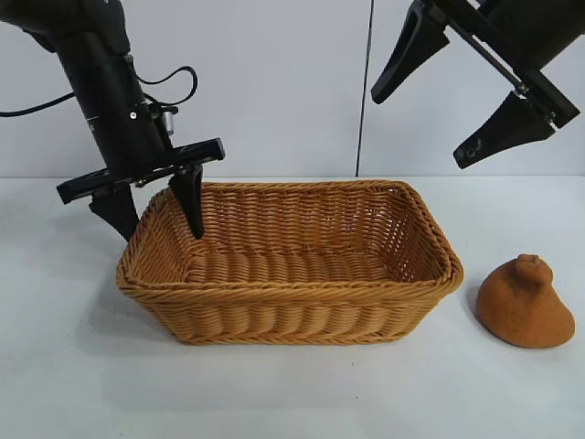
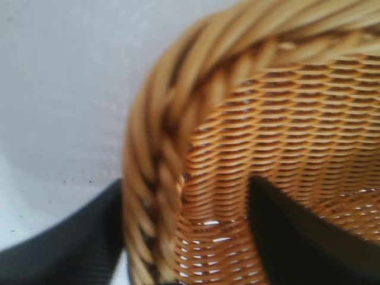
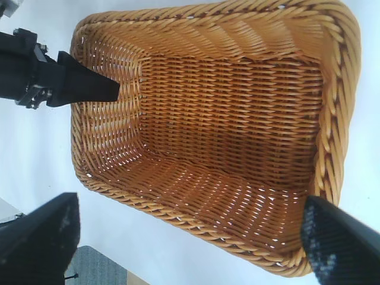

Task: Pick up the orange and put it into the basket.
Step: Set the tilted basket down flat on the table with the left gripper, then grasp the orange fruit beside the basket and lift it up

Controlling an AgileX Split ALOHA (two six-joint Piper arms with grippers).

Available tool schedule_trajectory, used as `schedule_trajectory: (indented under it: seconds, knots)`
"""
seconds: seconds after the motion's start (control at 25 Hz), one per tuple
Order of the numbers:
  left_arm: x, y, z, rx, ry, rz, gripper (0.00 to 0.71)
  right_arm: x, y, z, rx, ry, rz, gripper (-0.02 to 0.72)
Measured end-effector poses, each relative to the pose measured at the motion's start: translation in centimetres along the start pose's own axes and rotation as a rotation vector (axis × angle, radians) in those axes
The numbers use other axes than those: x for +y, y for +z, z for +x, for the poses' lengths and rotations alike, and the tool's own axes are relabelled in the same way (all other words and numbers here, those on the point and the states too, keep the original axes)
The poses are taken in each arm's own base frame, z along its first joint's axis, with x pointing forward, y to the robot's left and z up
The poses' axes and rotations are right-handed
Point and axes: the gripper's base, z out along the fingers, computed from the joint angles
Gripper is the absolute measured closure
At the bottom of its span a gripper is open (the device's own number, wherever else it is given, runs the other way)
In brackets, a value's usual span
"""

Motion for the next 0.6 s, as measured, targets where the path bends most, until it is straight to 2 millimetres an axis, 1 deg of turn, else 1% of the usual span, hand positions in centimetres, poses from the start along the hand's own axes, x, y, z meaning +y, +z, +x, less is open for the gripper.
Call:
schedule_trajectory:
  seconds: [0.12,0.2,0.28,0.44,0.6]
  knots:
    - [-0.9,-4.1,-0.4,-0.114,0.050,-0.018,0.128,0.0,0.0,0.0,0.005,-0.003,0.004,0.010]
    - [-0.5,-5.9,-0.6,-0.161,0.068,-0.061,0.128,0.0,0.0,0.1,0.010,-0.004,0.004,0.010]
    - [0.6,-6.8,-0.9,-0.192,0.069,-0.119,0.128,0.0,0.0,0.1,0.010,-0.004,0.004,0.010]
    - [3.6,-7.8,-1.7,-0.225,0.054,-0.236,0.128,0.0,0.0,0.2,0.018,-0.006,0.004,0.010]
    - [7.1,-9.1,-2.4,-0.247,-0.009,-0.277,0.128,0.0,0.0,0.2,0.023,-0.006,0.003,0.010]
